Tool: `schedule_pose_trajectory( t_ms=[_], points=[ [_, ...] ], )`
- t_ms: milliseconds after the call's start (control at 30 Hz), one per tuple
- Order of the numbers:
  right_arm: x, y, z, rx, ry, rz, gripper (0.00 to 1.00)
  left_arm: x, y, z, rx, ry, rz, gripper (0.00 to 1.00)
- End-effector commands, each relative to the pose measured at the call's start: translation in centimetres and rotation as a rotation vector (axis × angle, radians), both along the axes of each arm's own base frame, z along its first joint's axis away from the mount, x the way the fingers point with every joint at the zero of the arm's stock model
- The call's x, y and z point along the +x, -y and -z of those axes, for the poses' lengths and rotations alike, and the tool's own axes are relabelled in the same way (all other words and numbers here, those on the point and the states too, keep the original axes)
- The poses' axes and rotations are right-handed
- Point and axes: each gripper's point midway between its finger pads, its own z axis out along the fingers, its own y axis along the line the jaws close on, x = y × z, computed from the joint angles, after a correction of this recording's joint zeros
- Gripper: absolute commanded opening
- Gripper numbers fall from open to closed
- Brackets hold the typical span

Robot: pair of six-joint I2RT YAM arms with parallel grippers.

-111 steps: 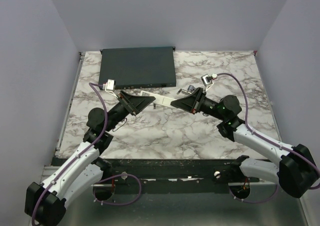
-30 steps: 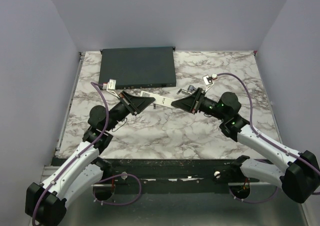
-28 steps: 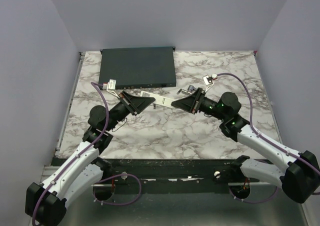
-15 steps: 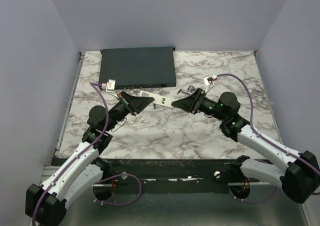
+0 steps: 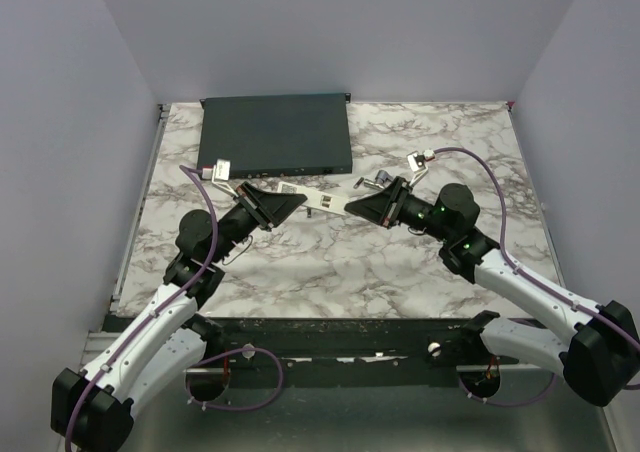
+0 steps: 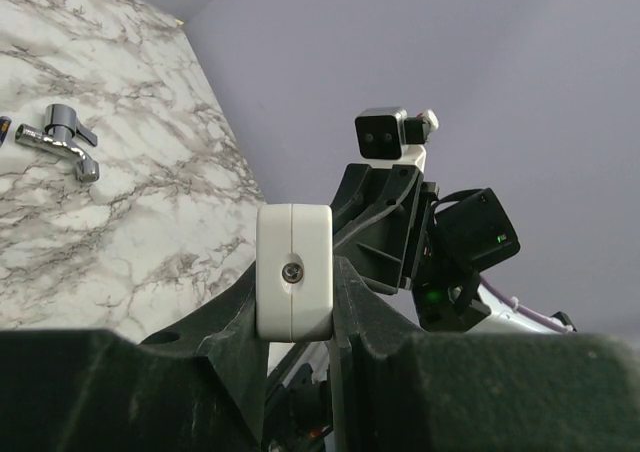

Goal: Load the batteries into the remote control
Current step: Remove the battery cover from the remote control, then place the battery cover at the center of the board.

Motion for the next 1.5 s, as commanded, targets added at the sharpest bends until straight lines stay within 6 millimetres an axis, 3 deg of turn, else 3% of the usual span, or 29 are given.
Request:
schedule_pose_trajectory(
  t_ms=[0, 100, 633, 967, 1267, 1467],
  points=[
    [1.1, 1.0, 4.7, -0.123, -0.094, 0.076, 0.1, -3.1, -0.3, -7.5, -0.138, 0.199, 0.073, 0.0],
    [1.1, 1.2, 4.7, -0.121, -0.091, 0.081, 0.04, -2.9, -0.3, -7.3, -0.123, 0.197, 0.06, 0.0],
    [0.5, 1.7, 3.1, -0.069, -0.053, 0.094, 0.01, -0.3, -1.1, -3.9, 0.007, 0.08, -0.07, 0.0],
    [-0.2, 2.7, -0.1, 0.027, 0.047, 0.13, 0.01, 0.9, -1.3, -1.9, 0.065, 0.025, -0.111, 0.0],
    [0.5, 4.0, -0.4, -0.008, 0.063, 0.217, 0.01, 1.9, -2.7, 0.5, 0.152, -0.045, -0.207, 0.0],
    [1.4, 5.0, 0.8, -0.074, 0.026, 0.289, 0.01, 2.0, -3.4, 1.8, 0.19, -0.08, -0.242, 0.0]
  ],
)
